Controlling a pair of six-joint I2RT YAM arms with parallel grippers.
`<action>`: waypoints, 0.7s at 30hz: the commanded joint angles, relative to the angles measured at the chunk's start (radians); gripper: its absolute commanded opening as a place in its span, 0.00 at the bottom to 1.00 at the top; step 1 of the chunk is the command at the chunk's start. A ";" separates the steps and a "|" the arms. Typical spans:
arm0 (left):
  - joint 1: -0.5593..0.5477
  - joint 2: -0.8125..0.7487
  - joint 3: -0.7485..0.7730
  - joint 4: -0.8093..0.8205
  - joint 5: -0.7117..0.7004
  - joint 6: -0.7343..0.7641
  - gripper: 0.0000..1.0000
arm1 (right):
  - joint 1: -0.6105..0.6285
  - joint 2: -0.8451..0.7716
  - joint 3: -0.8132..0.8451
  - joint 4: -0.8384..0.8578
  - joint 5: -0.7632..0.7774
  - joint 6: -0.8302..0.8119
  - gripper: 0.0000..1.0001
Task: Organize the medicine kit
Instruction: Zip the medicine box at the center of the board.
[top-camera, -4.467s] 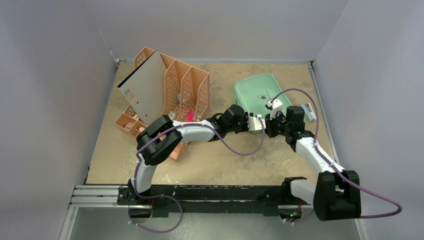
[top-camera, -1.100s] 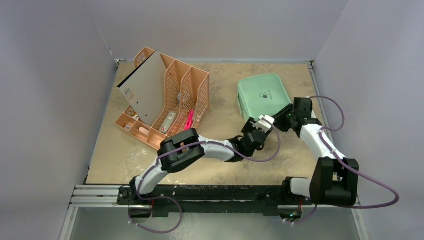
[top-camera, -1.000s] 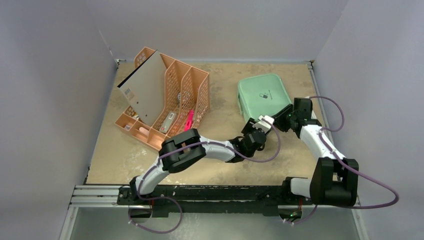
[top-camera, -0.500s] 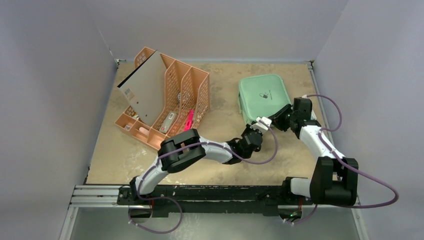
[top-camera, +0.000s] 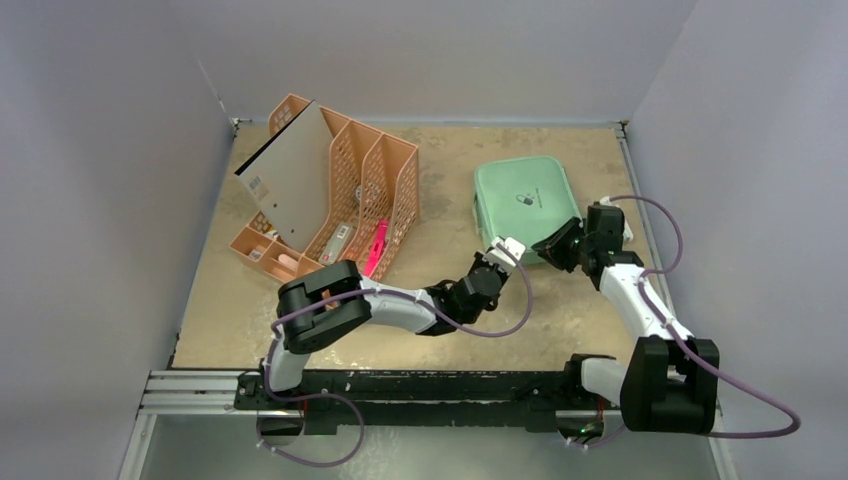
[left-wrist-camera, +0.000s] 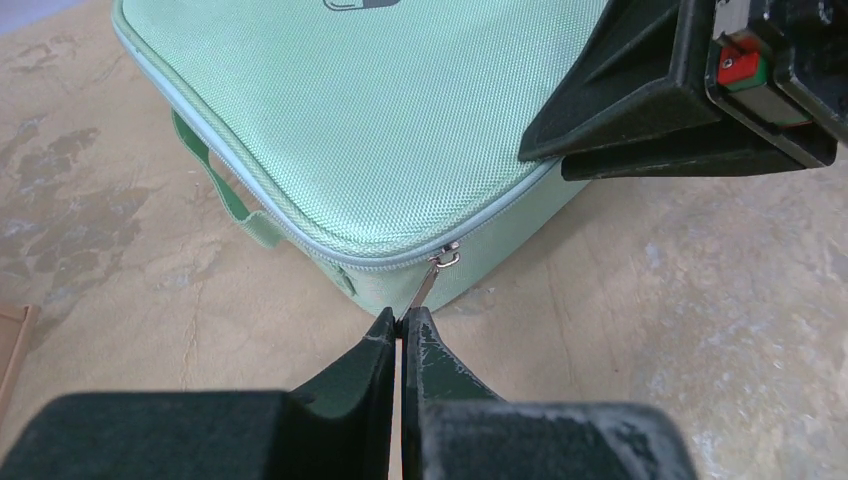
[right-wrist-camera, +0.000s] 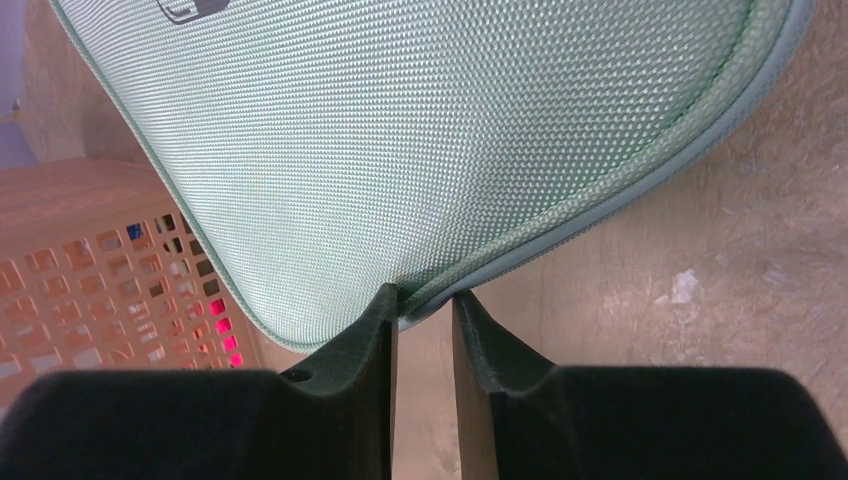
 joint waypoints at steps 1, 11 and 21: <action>0.010 -0.090 -0.054 0.051 -0.032 -0.035 0.00 | 0.002 -0.023 -0.043 -0.182 0.020 -0.109 0.08; 0.001 -0.143 -0.158 0.003 -0.010 -0.095 0.00 | 0.002 -0.076 -0.087 -0.191 -0.024 -0.110 0.07; 0.001 -0.169 -0.207 0.020 0.060 -0.067 0.00 | 0.002 -0.108 -0.067 -0.191 -0.030 -0.132 0.06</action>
